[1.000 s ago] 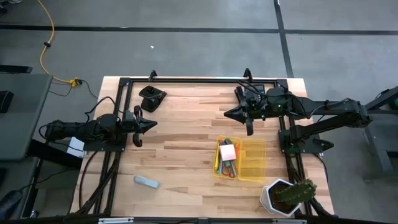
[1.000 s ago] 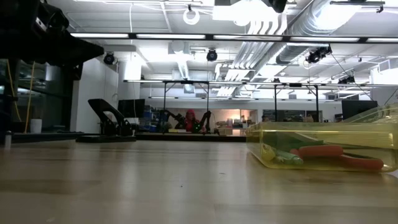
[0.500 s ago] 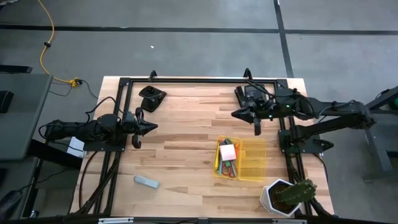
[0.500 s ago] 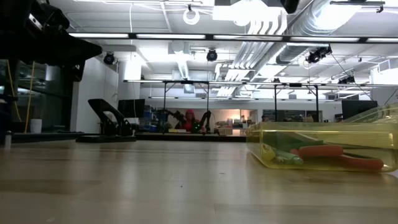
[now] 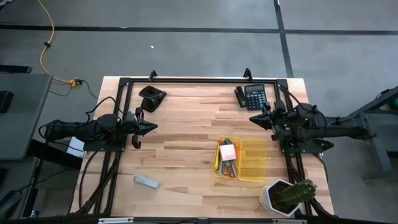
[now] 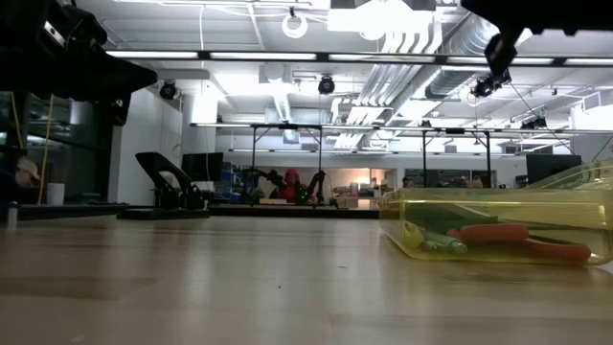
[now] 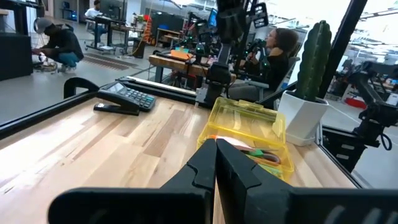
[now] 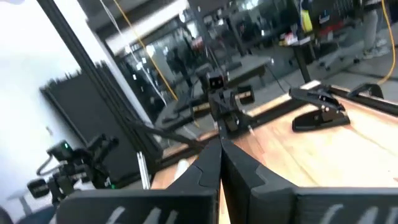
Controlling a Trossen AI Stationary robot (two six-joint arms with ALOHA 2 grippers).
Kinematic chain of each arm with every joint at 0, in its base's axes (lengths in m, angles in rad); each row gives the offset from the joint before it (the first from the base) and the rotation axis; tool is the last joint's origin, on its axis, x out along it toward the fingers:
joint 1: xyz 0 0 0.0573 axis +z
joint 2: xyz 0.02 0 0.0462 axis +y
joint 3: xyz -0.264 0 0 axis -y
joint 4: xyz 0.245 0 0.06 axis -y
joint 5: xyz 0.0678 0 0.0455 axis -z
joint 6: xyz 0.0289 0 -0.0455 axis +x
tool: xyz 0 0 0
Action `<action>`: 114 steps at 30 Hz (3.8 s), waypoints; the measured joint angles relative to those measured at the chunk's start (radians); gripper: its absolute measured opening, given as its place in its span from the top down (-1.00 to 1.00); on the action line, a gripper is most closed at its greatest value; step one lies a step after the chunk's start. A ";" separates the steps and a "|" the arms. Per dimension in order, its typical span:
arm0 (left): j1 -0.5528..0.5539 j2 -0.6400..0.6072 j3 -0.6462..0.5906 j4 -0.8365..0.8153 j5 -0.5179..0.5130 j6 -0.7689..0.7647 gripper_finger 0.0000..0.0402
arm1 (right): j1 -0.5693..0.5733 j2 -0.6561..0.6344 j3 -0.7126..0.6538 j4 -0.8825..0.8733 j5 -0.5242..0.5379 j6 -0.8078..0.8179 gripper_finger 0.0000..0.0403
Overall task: Pack school essentials
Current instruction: Return to Home Position
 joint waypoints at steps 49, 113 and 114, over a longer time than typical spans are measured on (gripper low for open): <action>0.000 0.000 0.000 0.000 0.002 0.000 1.00 | -0.013 -0.391 -0.366 -0.093 0.032 -0.175 1.00; 0.000 0.000 0.001 -0.001 0.002 0.000 1.00 | -0.013 -0.391 -0.367 -0.092 0.032 -0.038 1.00; 0.000 0.000 0.001 0.000 0.002 0.000 1.00 | -0.013 -0.391 -0.367 -0.092 0.032 -0.038 1.00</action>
